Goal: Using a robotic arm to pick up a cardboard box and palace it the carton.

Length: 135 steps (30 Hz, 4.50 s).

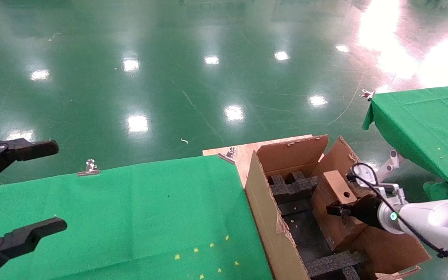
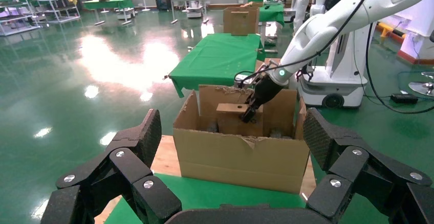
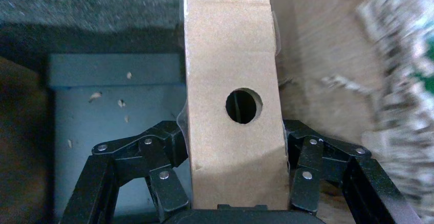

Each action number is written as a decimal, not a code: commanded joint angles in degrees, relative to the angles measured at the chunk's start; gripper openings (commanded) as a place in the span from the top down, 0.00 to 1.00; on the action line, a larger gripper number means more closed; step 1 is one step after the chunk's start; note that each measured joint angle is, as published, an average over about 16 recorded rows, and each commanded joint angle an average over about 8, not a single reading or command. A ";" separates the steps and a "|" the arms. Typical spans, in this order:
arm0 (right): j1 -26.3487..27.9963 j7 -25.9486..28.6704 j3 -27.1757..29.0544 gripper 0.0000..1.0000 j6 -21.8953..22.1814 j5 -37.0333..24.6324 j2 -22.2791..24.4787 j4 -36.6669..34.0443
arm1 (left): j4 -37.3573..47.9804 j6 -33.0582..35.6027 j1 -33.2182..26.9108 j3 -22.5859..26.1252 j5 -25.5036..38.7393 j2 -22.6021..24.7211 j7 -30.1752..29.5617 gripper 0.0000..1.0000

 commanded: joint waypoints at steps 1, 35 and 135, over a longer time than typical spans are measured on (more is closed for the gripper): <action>-0.60 0.57 -0.09 1.00 0.44 -0.45 -0.82 -1.09 | 0.00 0.00 0.00 0.00 0.00 0.00 0.00 0.00; -0.87 -5.78 -2.31 0.00 0.45 8.17 -6.02 -9.54 | 0.02 -0.01 0.02 -0.01 -0.02 -0.01 0.00 0.00; 1.84 -77.02 42.65 0.00 -37.18 69.78 -6.11 4.84 | 0.04 -0.02 0.03 -0.01 -0.02 -0.03 0.01 0.00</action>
